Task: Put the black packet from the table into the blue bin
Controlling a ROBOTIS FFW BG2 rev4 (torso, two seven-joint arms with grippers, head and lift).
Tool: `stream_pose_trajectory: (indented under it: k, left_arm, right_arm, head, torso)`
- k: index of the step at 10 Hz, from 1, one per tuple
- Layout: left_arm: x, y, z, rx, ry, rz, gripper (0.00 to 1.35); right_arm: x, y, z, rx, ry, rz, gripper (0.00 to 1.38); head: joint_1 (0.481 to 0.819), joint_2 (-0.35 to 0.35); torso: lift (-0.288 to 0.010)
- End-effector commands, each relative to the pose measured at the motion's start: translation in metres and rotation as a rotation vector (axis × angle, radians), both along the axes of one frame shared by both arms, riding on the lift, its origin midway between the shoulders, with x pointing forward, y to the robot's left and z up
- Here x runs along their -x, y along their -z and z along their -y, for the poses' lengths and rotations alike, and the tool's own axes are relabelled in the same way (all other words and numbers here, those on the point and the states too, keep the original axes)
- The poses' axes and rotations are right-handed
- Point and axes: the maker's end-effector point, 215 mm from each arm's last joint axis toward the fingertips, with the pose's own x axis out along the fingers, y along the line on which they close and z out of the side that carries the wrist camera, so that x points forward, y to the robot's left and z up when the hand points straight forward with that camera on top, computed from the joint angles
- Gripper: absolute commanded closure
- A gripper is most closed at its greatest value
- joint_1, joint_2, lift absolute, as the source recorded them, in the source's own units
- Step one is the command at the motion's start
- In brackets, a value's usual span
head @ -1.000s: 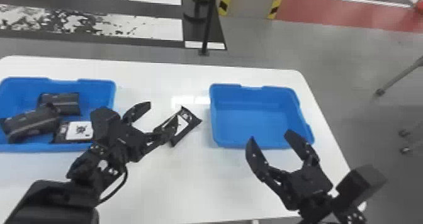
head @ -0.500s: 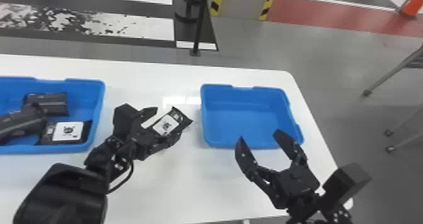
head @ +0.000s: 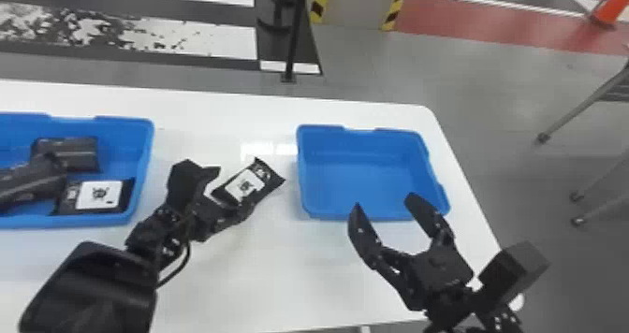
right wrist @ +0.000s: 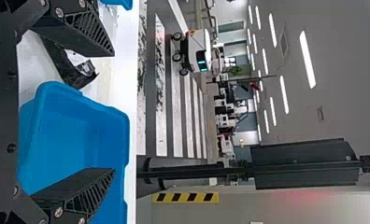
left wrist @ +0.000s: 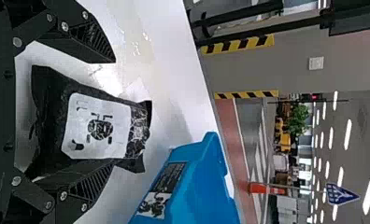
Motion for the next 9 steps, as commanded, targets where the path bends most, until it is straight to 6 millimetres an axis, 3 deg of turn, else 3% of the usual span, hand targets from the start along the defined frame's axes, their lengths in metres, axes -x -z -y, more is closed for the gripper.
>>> stream_pose_trajectory:
  k: [1, 3, 4, 5, 9]
  left_arm:
    - [0.0, 0.003, 0.005, -0.024, 0.01, 0.0, 0.36]
    - [0.008, 0.009, 0.02, -0.03, 0.04, -0.026, 0.74]
    - [0.008, 0.004, 0.029, -0.034, 0.066, -0.009, 0.93]
    - [0.005, -0.011, 0.035, -0.057, 0.099, 0.065, 1.23]
    - [-0.008, -0.053, 0.035, -0.047, 0.15, 0.207, 1.21]
  right_arm:
    - [0.001, 0.001, 0.0, -0.002, -0.001, -0.002, 0.14]
    - [0.001, 0.0, 0.001, -0.005, 0.001, -0.002, 0.14]
    - [0.001, 0.0, 0.001, -0.006, 0.002, -0.002, 0.14]
    - [0.001, 0.002, 0.001, -0.006, 0.002, -0.004, 0.14]
    - [0.002, 0.005, 0.0, -0.012, 0.001, -0.014, 0.14]
  head:
    - [0.695, -0.213]
    - [0.695, -0.22]
    - [0.695, -0.232]
    - [0.695, -0.244]
    - [0.695, -0.259]
  torso:
    - [-0.11]
    - [-0.11]
    - [-0.11]
    - [-0.11]
    - [-0.11]
